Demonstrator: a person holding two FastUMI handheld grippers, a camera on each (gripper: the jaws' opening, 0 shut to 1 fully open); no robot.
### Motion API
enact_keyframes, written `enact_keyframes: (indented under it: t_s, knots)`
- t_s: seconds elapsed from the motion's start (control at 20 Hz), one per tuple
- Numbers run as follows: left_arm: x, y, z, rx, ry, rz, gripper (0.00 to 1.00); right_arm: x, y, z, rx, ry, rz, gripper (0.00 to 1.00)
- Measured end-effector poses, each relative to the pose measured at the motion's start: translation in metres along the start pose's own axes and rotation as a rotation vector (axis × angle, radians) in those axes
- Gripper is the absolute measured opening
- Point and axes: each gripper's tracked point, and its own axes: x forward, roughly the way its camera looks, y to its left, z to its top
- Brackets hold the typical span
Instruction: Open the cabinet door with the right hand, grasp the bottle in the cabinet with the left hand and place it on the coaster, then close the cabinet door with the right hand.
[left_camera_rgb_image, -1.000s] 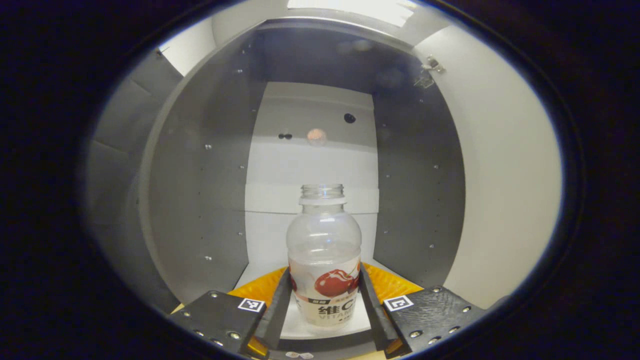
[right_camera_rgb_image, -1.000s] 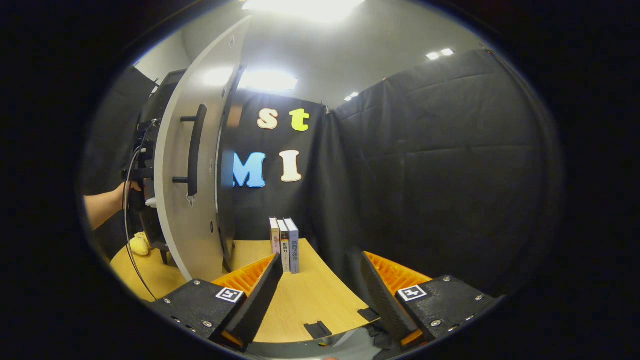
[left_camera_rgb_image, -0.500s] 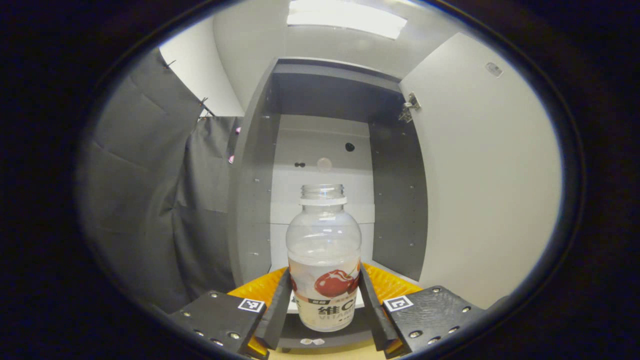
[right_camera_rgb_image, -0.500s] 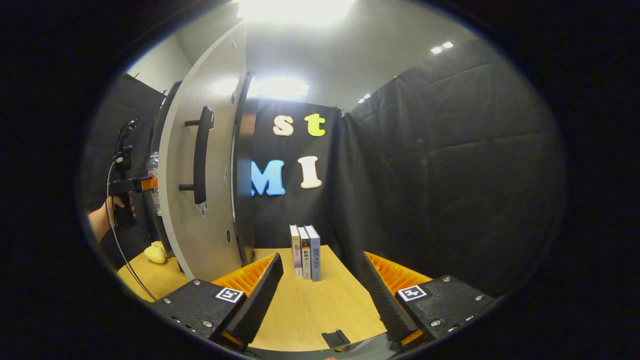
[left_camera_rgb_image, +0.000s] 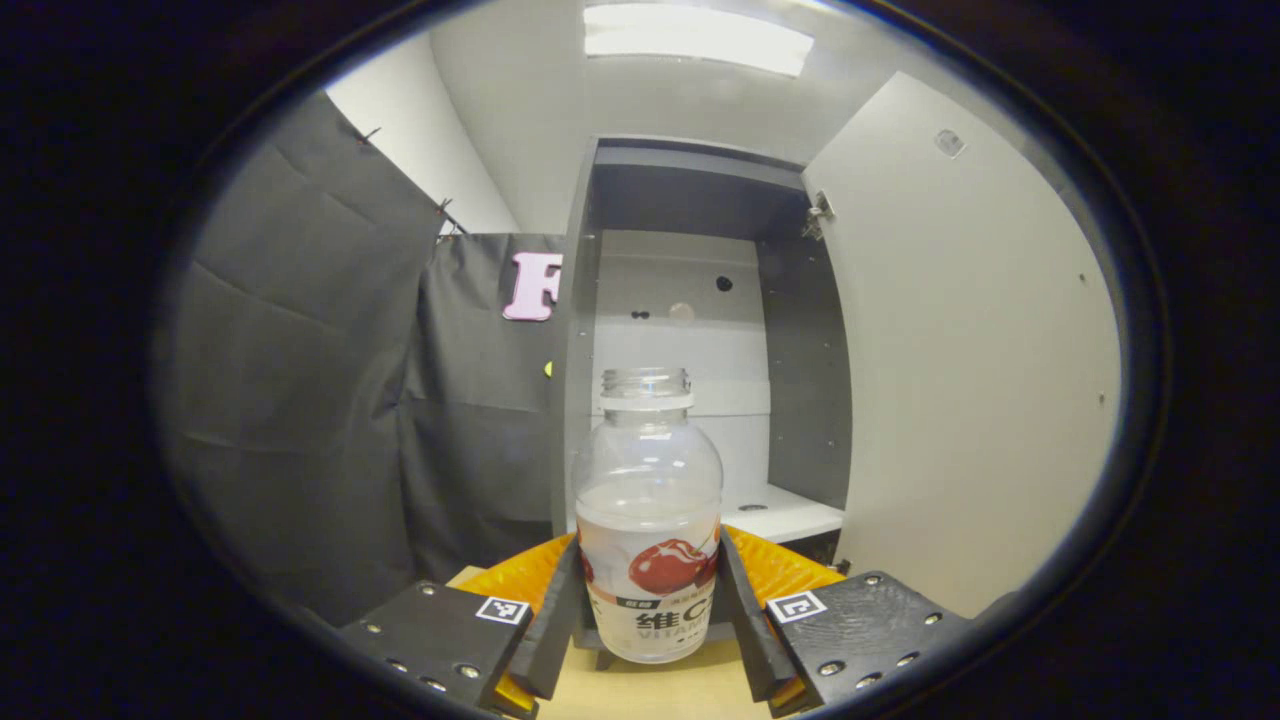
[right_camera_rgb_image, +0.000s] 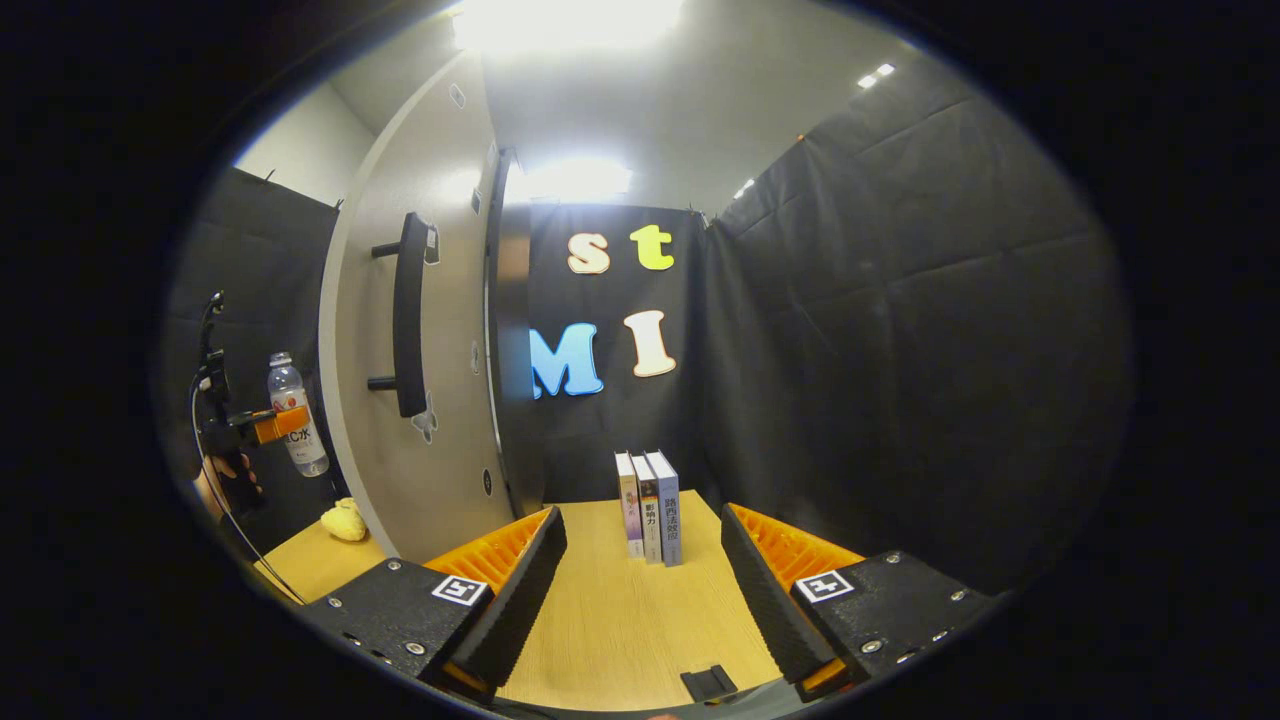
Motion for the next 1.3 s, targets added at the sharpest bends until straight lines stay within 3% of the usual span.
enact_keyframes:
  t_s: [0.25, 0.6, 0.65, 0.7, 0.9, 1.15, 1.2, 1.3]
  knots:
    - [-0.041, 0.007, -0.025, -0.043, 0.024, 0.025, 0.71, 0.000, 0.009, -0.004, 0.020, 0.010, 0.037, 0.96]
    - [-0.076, 0.008, -0.076, -0.055, 0.093, 0.036, 0.71, -0.002, 0.007, -0.008, 0.012, 0.033, 0.031, 0.96]
    - [-0.081, 0.010, -0.078, -0.042, 0.089, 0.044, 0.77, -0.001, 0.007, -0.008, 0.005, 0.037, 0.035, 0.96]
    - [-0.084, 0.008, -0.079, -0.034, 0.082, 0.039, 0.71, -0.002, 0.007, -0.008, 0.002, 0.037, 0.041, 0.96]
    - [-0.092, 0.002, -0.097, -0.030, 0.091, 0.019, 0.69, -0.001, 0.009, -0.006, -0.016, 0.027, 0.054, 0.96]
    - [-0.131, -0.013, -0.154, -0.024, 0.168, 0.027, 0.71, -0.003, 0.010, -0.005, -0.035, 0.031, 0.067, 0.96]
    - [-0.137, -0.015, -0.164, -0.030, 0.184, 0.028, 0.65, -0.001, 0.009, -0.003, -0.043, 0.027, 0.065, 0.96]
    - [-0.145, -0.014, -0.188, -0.031, 0.222, 0.040, 0.71, 0.001, 0.006, -0.002, -0.055, 0.022, 0.055, 0.96]
